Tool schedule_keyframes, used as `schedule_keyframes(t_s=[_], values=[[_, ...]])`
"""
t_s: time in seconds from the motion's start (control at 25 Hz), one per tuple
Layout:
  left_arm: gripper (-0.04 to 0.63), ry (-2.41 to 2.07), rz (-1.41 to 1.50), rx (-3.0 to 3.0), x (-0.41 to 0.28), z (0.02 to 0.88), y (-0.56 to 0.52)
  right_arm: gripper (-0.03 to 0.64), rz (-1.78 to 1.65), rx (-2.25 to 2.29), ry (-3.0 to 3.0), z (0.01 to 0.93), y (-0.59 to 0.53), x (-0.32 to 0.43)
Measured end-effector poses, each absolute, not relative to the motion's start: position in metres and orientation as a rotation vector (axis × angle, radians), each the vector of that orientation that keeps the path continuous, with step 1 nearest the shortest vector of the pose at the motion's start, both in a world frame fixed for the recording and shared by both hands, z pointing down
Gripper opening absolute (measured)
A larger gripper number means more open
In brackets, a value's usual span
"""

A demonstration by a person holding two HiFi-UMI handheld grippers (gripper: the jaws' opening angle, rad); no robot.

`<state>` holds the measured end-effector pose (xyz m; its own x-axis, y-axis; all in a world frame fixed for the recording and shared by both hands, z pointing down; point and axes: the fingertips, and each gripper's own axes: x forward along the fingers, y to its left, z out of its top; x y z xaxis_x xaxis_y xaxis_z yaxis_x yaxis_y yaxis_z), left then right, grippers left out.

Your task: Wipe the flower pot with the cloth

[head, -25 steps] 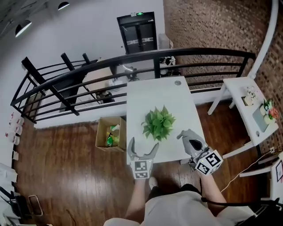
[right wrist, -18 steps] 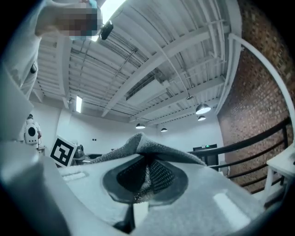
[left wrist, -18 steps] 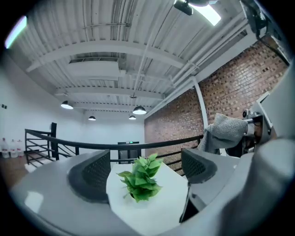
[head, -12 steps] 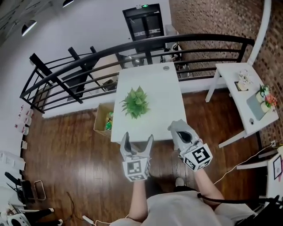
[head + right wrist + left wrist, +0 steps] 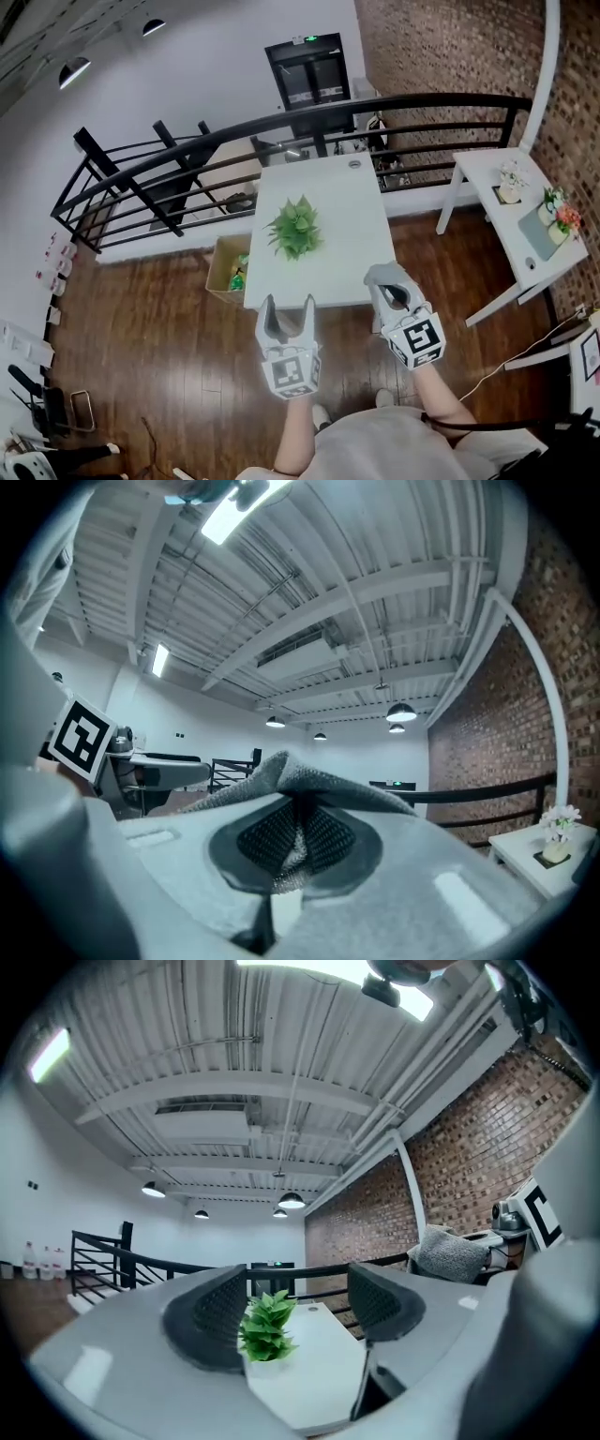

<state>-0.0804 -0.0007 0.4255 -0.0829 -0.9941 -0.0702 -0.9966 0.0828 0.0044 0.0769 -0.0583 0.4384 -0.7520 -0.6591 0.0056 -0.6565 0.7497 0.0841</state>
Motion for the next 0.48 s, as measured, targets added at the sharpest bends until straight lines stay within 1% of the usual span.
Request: schedule_keyframes(t_s=[0.04,0.32,0.48], values=[[0.336,2.28,0.086,-2.077,-0.09,0.423,0.006,-0.005,-0.121,1.099,-2.914,0.435,-0.055,0.071],[0.339,2.339,0.088,-2.036,-0.15,0.423,0.037,-0.005,-0.156,1.068,-2.949,0.424,-0.031,0.027],[0.339,2.341,0.1,-2.037,-0.168,0.421,0.046,-0.005,-0.186,1.068,-2.946,0.417,-0.022,0.012]])
